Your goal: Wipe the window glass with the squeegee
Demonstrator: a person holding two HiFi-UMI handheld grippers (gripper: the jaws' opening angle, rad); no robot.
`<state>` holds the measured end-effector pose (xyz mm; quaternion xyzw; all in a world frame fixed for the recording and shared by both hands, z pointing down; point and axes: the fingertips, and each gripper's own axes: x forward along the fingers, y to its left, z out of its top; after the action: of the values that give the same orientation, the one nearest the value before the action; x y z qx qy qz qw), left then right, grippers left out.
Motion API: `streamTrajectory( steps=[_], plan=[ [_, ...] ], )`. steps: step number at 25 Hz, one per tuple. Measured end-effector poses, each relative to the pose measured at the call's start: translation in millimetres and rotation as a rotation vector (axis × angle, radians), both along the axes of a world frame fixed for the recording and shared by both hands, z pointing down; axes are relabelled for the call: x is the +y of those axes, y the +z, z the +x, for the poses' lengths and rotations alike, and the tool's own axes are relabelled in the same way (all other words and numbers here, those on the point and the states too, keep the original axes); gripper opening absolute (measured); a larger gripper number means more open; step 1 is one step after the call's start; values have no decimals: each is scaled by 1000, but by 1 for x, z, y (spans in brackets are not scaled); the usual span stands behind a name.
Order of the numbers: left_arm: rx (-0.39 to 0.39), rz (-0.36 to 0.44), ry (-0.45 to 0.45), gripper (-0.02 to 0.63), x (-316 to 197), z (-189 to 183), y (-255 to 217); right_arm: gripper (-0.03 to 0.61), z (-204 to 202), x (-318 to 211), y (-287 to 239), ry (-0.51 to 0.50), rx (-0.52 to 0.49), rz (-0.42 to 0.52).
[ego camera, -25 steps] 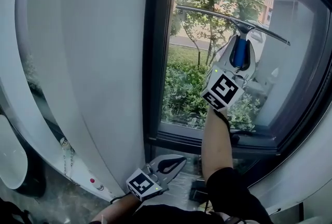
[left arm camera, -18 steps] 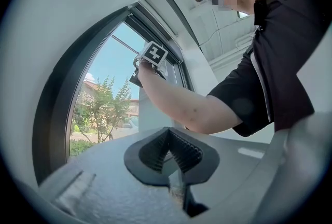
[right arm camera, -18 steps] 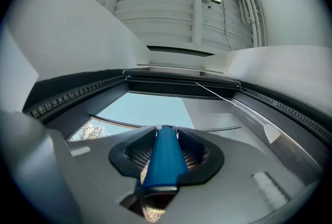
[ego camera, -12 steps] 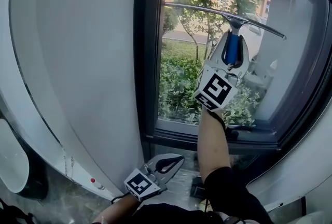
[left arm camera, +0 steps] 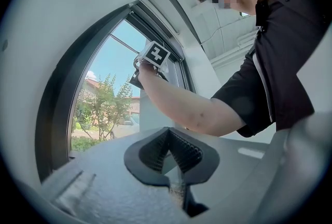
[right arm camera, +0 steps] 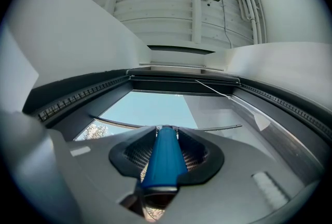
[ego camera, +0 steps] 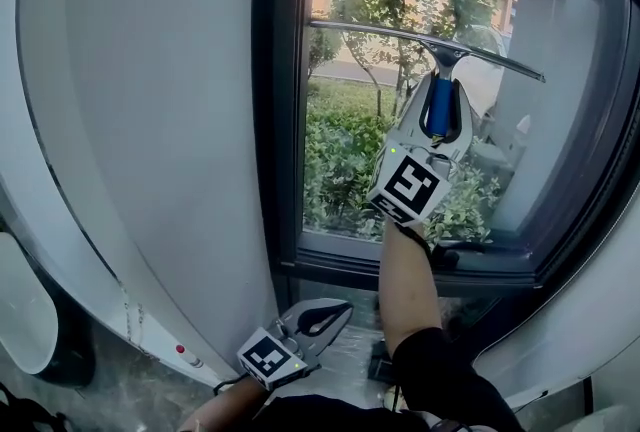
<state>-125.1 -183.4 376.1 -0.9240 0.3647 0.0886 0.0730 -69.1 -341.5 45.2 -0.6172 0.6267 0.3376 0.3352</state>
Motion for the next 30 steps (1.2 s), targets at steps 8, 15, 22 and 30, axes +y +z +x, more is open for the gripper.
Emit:
streamTrajectory(
  steps=[8, 15, 22, 30],
  plan=[
    [1, 5, 2, -2, 0, 2, 7, 133, -1, 1, 11, 1, 29, -16],
    [3, 6, -13, -2, -2, 3, 7, 133, 2, 3, 20, -2, 40, -31],
    [7, 14, -40, -2, -3, -3, 2, 133, 1, 2, 29, -6, 44, -53],
    [32, -8, -62, -2, -1, -13, 0, 133, 2, 4, 45, 5, 49, -62]
  ],
)
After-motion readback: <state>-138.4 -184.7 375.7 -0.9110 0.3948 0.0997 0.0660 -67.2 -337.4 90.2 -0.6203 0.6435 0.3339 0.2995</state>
